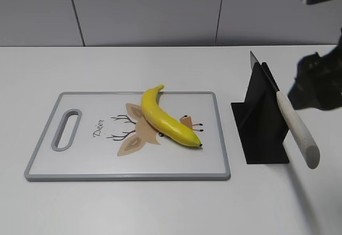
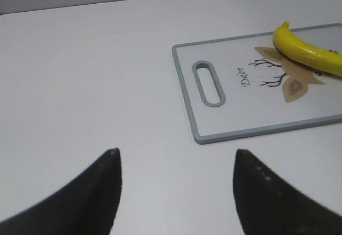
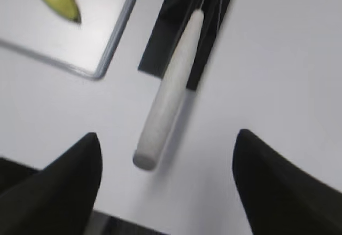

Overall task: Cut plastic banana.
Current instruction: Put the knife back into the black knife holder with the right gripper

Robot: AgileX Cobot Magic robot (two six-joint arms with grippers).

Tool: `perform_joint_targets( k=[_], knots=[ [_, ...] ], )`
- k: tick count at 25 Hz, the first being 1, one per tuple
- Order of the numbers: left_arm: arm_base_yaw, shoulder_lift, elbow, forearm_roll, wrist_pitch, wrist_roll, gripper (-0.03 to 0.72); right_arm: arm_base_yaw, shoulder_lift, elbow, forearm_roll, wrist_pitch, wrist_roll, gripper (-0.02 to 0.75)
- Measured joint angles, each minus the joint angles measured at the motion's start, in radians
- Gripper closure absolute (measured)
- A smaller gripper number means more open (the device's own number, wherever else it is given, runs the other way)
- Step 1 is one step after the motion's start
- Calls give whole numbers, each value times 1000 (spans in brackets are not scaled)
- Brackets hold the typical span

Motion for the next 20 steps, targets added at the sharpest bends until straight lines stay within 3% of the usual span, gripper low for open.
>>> perform_joint_targets(
  k=[3, 9, 20],
  knots=[
    [0, 0, 0, 0, 0, 0, 65, 0, -57, 4, 47, 110, -165, 164],
    [0, 0, 0, 0, 0, 0, 97, 0, -218, 79, 150, 142, -409, 173],
    [0, 0, 0, -5, 0, 0, 77, 0, -602, 270, 159, 148, -452, 173]
  ],
)
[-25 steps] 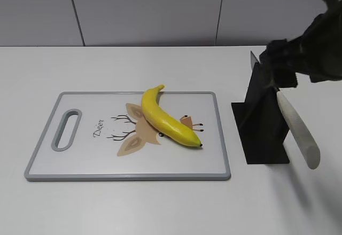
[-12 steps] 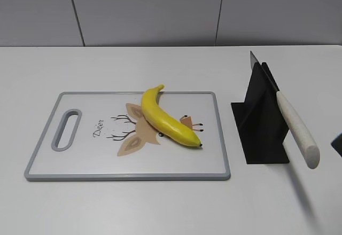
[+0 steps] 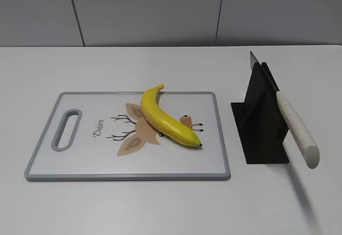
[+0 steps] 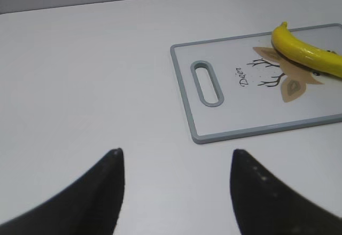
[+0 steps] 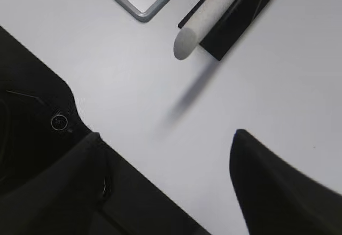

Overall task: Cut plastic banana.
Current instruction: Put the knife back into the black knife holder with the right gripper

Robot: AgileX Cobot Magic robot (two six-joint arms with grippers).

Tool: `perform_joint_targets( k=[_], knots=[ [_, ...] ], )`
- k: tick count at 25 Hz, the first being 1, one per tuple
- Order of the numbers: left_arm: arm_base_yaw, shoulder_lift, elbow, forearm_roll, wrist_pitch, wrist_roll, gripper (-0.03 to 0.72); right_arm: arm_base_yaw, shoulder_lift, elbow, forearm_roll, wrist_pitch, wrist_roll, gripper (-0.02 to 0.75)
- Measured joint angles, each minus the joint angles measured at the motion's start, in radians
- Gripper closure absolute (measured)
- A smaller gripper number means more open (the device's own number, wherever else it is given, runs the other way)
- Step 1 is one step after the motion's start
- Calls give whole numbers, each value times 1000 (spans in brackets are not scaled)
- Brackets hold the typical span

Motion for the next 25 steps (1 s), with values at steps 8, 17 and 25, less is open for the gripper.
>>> perform_joint_targets(
  k=[8, 17, 25],
  knots=[
    [0, 0, 0, 0, 0, 0, 98, 0, -255, 133, 1, 24, 1, 173],
    [0, 0, 0, 0, 0, 0, 98, 0, -436, 165, 2, 5, 27, 186],
    [0, 0, 0, 0, 0, 0, 102, 0, -560, 203, 6, -85, 39, 214]
  ],
)
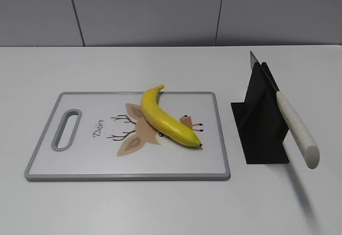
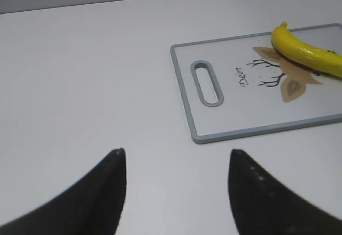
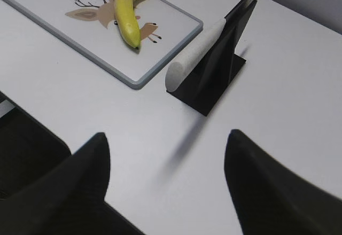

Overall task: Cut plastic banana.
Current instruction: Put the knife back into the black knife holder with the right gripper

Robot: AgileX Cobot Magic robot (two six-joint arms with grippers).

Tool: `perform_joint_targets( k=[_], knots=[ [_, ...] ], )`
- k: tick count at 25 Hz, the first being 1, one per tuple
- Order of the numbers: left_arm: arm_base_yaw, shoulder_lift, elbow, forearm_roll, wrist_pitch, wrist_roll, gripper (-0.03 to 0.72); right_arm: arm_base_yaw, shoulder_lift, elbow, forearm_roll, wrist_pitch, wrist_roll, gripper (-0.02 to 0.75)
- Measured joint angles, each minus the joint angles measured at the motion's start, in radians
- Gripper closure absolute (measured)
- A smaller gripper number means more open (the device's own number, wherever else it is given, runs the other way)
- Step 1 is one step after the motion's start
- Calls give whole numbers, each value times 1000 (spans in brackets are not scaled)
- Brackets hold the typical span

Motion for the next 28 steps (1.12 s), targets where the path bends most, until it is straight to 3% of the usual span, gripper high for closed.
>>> perform_joint_targets(
  k=[21, 24, 28],
  knots=[
    [1, 0, 0, -2, 0, 0, 114, -11, -37, 0, 1, -7, -5, 216],
    [1, 0, 0, -2, 0, 0, 123, -86, -37, 0, 1, -7, -5, 216],
    [1, 0, 0, -2, 0, 0, 125, -267, -37, 0, 1, -7, -6, 216]
  ],
)
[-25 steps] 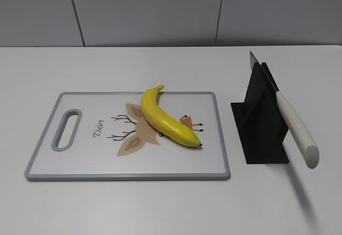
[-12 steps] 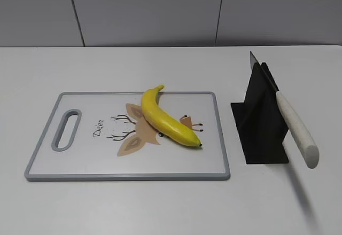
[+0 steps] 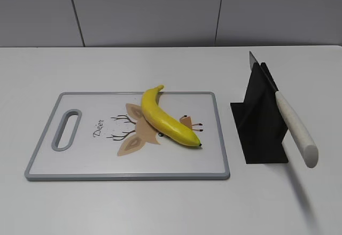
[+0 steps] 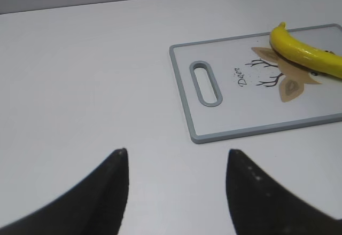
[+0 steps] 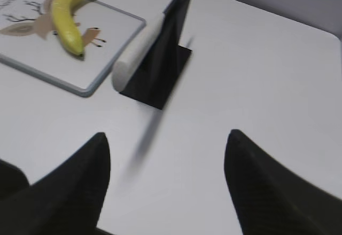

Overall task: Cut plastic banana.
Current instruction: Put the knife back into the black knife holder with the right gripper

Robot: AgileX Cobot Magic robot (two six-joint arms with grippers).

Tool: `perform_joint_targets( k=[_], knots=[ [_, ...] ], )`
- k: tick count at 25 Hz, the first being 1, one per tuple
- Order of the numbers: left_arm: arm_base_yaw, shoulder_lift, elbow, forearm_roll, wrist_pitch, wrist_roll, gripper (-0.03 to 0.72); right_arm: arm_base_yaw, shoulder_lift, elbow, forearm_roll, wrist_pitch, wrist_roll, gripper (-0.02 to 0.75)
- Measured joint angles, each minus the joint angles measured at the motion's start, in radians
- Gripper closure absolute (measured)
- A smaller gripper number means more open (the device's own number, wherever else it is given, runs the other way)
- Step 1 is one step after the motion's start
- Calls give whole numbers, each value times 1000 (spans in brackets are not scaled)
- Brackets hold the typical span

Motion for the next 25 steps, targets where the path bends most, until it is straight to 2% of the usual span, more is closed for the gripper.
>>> perform_joint_targets(
  k=[4, 7, 17, 20, 25],
  knots=[
    [1, 0, 0, 0, 0, 0, 125, -155, 0, 0, 0, 0, 0, 216],
    [2, 0, 0, 0, 0, 0, 125, -211, 0, 0, 0, 0, 0, 216],
    [8, 0, 0, 0, -2, 0, 141, -219, 0, 0, 0, 0, 0, 216],
    [51, 0, 0, 0, -2, 0, 159, -219, 0, 0, 0, 0, 0, 216],
    [168, 0, 0, 0, -3, 0, 188, -219, 0, 0, 0, 0, 0, 216]
  ],
)
